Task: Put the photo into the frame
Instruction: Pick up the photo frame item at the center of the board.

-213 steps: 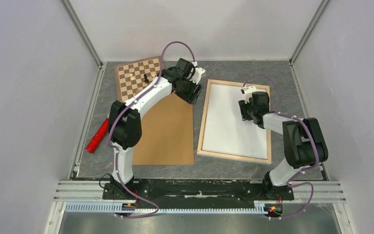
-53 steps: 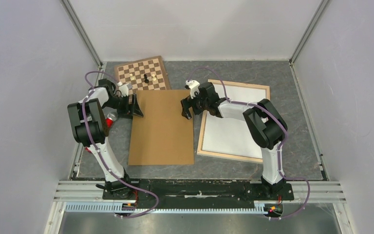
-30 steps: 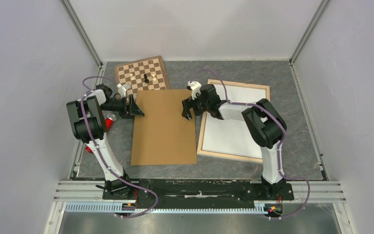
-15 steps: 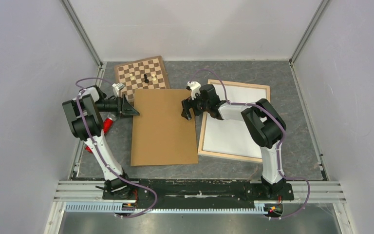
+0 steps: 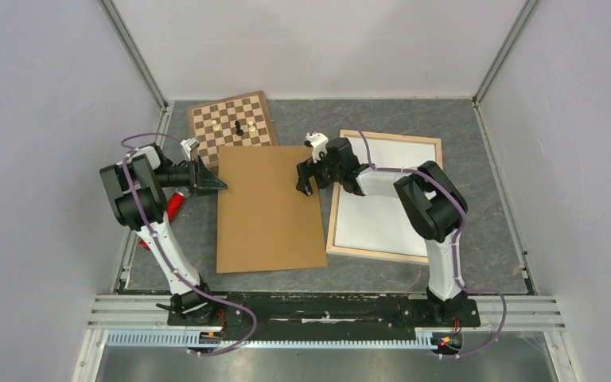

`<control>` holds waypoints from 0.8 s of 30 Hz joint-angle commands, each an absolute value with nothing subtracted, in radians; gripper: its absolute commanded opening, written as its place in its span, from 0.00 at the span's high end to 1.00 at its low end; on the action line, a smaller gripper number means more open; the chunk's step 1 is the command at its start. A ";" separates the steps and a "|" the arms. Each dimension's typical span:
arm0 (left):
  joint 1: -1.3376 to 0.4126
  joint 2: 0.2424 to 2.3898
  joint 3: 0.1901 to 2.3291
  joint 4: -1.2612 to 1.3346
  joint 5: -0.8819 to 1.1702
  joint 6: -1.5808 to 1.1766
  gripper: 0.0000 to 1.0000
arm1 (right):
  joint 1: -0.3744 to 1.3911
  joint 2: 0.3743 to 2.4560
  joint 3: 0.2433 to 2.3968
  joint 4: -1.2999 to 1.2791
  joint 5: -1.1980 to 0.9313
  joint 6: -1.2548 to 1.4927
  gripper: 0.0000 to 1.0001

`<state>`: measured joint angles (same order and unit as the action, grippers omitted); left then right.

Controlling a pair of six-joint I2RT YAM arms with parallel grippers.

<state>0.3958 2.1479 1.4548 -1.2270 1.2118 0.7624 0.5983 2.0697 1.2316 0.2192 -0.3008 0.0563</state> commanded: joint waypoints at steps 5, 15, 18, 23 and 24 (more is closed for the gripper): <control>0.348 2.092 1.414 -1.272 1.323 0.766 0.45 | 0.634 2.111 1.230 0.185 -0.312 0.055 0.07; 0.325 1.927 1.250 -0.730 1.181 0.238 0.41 | 0.640 2.116 1.235 0.183 -0.309 0.057 0.07; 0.324 1.952 1.261 -0.744 1.248 0.246 0.42 | 0.643 2.120 1.235 0.181 -0.311 0.058 0.07; 0.321 1.966 1.261 -0.786 1.326 0.299 0.44 | 0.649 2.123 1.230 0.184 -0.309 0.058 0.08; 0.320 1.968 1.262 -0.798 1.346 0.311 0.44 | 0.650 2.126 1.231 0.185 -0.309 0.059 0.08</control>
